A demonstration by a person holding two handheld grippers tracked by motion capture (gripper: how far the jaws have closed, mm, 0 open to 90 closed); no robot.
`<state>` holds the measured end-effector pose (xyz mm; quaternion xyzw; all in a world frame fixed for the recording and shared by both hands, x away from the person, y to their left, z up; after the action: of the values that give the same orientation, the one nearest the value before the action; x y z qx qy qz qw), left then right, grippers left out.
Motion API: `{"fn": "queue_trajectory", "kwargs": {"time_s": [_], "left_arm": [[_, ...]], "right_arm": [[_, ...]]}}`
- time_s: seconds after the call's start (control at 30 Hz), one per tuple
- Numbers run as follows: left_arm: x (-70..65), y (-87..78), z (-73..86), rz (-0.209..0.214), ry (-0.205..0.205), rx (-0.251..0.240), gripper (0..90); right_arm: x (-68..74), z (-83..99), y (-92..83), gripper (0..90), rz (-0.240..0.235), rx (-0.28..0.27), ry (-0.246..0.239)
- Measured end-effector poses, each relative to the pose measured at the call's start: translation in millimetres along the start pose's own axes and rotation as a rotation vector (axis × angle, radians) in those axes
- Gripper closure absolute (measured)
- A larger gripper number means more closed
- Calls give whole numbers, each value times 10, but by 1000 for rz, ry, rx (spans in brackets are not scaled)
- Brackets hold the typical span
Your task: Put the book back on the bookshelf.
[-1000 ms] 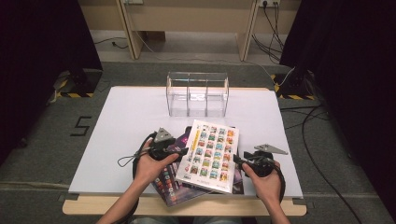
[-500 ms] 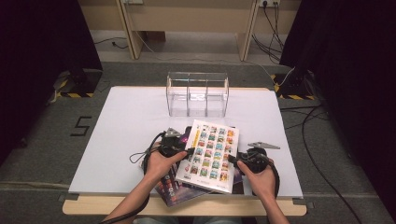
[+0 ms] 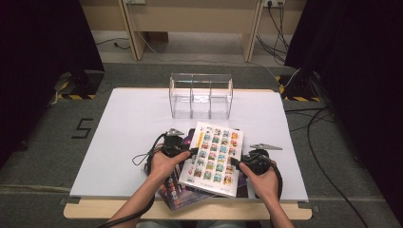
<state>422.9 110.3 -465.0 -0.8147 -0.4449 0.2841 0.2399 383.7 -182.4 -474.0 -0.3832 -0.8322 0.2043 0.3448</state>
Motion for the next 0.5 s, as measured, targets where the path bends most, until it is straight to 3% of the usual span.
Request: {"fn": "queue_trajectory", "kwargs": {"time_s": [0.17,0.3,0.43,0.5], "left_arm": [[33,-31,-29,40,-82,-18,556],[3,-91,-103,86,-118,-48,577],[-2,-78,-127,69,-111,-29,581],[38,-41,-89,58,-135,-11,579]], "right_arm": [[18,-9,6,464,14,4,-6],[21,-9,8,464,17,2,-4],[20,-10,7,465,16,3,-4],[18,-9,5,465,14,2,-4]]}}
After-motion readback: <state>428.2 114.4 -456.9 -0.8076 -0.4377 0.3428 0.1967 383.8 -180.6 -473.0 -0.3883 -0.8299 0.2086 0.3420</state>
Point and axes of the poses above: each handheld gripper's, and its own axes: y roughly forward along the jaws, z roughly out of its underside, x roughly to its left, the point moved 1 cm from there along y, roughly forward along the jaws, and after that the axes turned 9 degrees about -z, right-handed, at the moved point
